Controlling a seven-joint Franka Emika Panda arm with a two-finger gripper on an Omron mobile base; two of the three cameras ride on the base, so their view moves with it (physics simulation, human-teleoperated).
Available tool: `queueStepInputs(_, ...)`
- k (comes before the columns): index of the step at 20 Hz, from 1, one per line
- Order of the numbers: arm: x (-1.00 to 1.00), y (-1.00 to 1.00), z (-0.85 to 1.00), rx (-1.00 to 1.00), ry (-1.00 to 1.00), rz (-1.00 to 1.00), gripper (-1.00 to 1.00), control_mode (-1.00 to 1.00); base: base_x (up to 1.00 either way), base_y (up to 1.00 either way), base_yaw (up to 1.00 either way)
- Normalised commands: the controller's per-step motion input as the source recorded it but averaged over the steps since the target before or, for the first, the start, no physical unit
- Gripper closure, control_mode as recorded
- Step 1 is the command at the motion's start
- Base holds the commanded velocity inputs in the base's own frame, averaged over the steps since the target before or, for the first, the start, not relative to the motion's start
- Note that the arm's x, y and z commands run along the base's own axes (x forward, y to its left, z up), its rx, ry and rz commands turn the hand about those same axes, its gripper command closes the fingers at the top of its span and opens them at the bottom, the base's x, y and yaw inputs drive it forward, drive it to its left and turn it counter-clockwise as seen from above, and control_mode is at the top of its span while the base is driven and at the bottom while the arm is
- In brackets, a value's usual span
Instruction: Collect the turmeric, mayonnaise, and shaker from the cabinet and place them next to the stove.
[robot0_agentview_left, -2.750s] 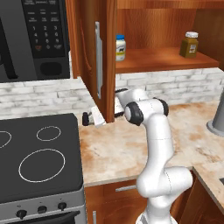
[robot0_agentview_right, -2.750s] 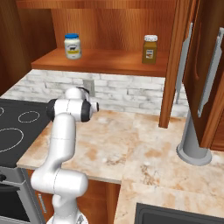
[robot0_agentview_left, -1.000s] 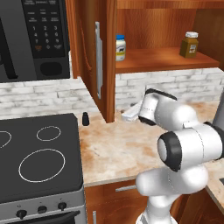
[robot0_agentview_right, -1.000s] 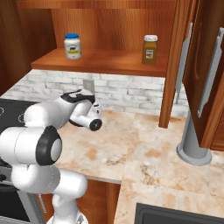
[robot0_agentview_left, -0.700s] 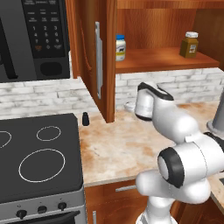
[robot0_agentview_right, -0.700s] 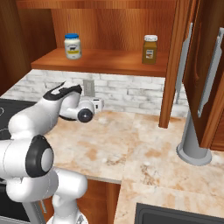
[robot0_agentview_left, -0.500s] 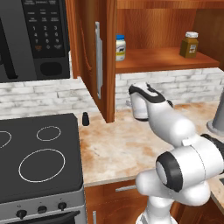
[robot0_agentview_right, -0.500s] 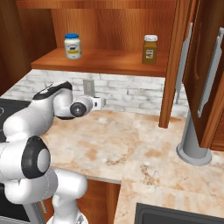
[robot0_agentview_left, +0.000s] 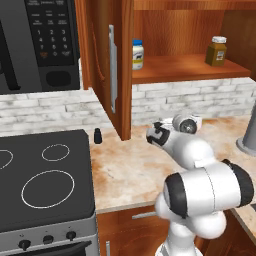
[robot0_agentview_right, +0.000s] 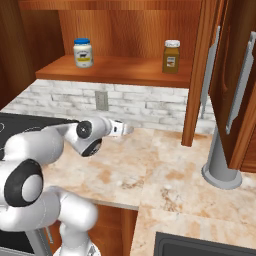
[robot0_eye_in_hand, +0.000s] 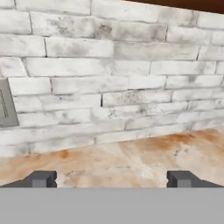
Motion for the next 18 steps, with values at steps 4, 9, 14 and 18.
queueStepInputs(4, -0.21, -0.64, 1.00, 0.00, 0.29, -0.29, -1.00, -1.00, 0.00, 0.00, 0.00)
queueStepInputs(9, -0.28, -0.49, 1.00, 0.00, 0.28, -0.26, -1.00, -1.00, 0.00, 0.00, 0.00)
queueStepInputs(14, -0.21, -0.24, 0.82, 0.00, 0.26, -0.20, -1.00, -1.00, 0.00, 0.00, 0.00)
queueStepInputs(18, -0.13, -0.26, -0.03, 0.04, -0.03, -0.01, -1.00, -1.00, 0.00, 0.00, 0.00)
